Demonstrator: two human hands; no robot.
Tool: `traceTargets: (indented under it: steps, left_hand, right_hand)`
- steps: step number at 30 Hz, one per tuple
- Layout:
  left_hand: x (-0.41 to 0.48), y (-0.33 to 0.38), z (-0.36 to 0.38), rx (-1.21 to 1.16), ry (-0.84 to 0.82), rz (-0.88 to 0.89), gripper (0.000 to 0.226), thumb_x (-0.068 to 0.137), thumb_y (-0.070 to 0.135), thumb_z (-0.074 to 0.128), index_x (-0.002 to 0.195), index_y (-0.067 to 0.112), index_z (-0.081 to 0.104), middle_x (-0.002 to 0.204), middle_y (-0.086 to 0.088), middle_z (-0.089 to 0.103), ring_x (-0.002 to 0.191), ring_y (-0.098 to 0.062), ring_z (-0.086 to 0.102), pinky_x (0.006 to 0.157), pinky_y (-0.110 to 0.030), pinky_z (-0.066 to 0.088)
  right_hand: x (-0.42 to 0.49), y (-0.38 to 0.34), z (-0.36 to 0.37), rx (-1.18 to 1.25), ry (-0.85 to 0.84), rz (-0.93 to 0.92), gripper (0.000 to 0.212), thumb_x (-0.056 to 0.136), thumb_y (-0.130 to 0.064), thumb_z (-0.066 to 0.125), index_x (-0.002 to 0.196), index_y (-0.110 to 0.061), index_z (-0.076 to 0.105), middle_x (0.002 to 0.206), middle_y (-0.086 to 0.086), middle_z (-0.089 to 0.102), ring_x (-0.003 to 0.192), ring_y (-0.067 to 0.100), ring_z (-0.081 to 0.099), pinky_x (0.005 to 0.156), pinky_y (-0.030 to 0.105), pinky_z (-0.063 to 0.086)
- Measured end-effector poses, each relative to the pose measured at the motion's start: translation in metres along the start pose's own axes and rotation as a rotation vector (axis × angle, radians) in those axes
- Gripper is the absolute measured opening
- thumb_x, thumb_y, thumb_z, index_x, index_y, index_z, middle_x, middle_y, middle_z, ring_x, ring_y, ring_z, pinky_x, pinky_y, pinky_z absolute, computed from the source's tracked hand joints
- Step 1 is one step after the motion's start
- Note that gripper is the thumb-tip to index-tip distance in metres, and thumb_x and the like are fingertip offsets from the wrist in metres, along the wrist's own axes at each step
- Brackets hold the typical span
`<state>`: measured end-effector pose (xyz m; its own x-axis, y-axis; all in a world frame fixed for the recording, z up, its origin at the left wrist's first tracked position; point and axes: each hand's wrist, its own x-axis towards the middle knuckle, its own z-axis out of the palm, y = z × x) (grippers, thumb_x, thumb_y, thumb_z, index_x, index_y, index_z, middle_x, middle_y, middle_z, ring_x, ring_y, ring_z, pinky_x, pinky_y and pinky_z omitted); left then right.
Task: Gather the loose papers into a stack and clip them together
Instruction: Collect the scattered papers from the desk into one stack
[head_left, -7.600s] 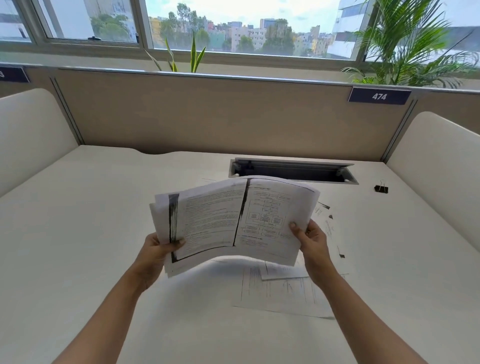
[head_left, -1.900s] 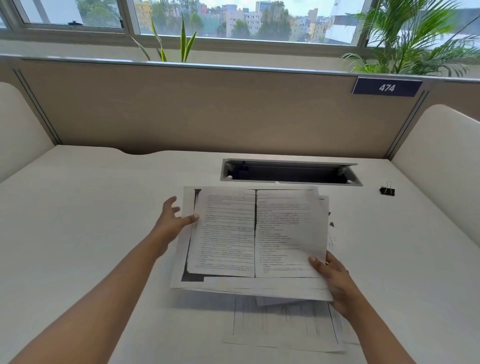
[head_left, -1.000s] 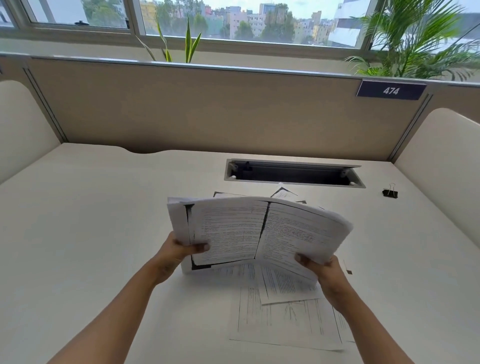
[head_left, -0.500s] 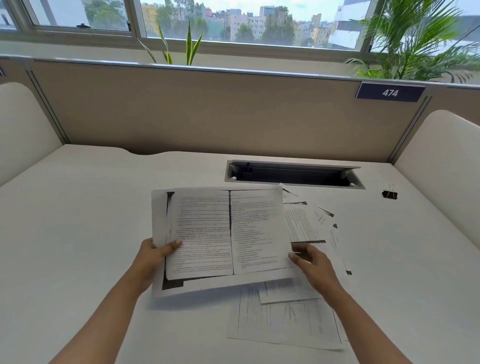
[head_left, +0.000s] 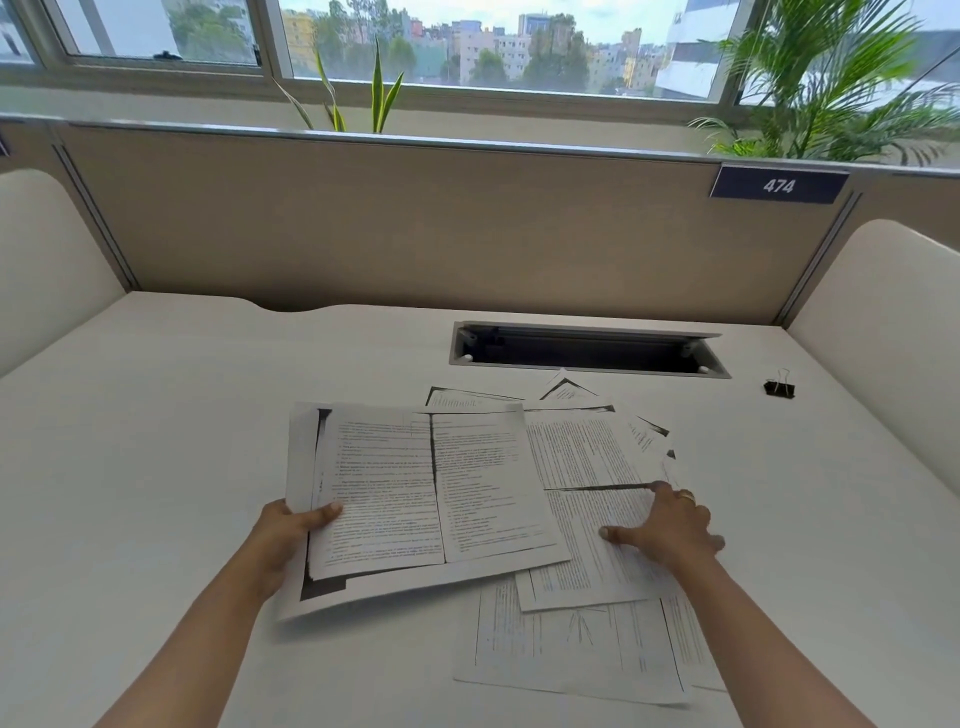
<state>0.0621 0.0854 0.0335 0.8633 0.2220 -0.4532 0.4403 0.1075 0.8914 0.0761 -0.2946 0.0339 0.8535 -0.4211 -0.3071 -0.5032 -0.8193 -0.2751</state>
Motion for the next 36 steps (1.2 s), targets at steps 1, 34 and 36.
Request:
traceTargets:
  steps: [1, 34, 36]
  left_hand:
    - [-0.001, 0.0, 0.001, 0.001, -0.002, -0.003, 0.032, 0.082, 0.002, 0.063, 0.113, -0.003, 0.057, 0.09, -0.014, 0.066, 0.08, -0.032, 0.063, 0.085, -0.044, 0.048]
    - [-0.004, -0.001, 0.0, 0.076, 0.036, -0.105, 0.039, 0.08, -0.003, 0.064, 0.118, -0.009, 0.053, 0.112, -0.026, 0.061, 0.092, -0.038, 0.059, 0.09, -0.047, 0.047]
    - [-0.003, -0.002, -0.001, 0.086, 0.052, -0.114, 0.04, 0.079, -0.004, 0.065, 0.117, -0.01, 0.052, 0.113, -0.028, 0.061, 0.092, -0.039, 0.059, 0.091, -0.049, 0.047]
  right_hand:
    - [0.001, 0.001, -0.001, -0.007, -0.008, 0.014, 0.106, 0.058, -0.062, 0.075, 0.14, -0.018, 0.025, 0.142, 0.011, 0.033, 0.133, 0.032, 0.029, 0.102, 0.051, 0.032]
    - [-0.019, -0.043, -0.057, 0.776, 0.807, -0.485, 0.018, 0.093, -0.008, 0.051, 0.103, 0.003, 0.061, 0.093, 0.007, 0.064, 0.082, 0.015, 0.056, 0.068, 0.006, 0.041]
    - [-0.024, -0.05, -0.064, 0.85, 0.815, -0.513, 0.018, 0.093, -0.008, 0.051, 0.104, 0.003, 0.061, 0.094, 0.002, 0.059, 0.081, 0.006, 0.056, 0.066, -0.005, 0.037]
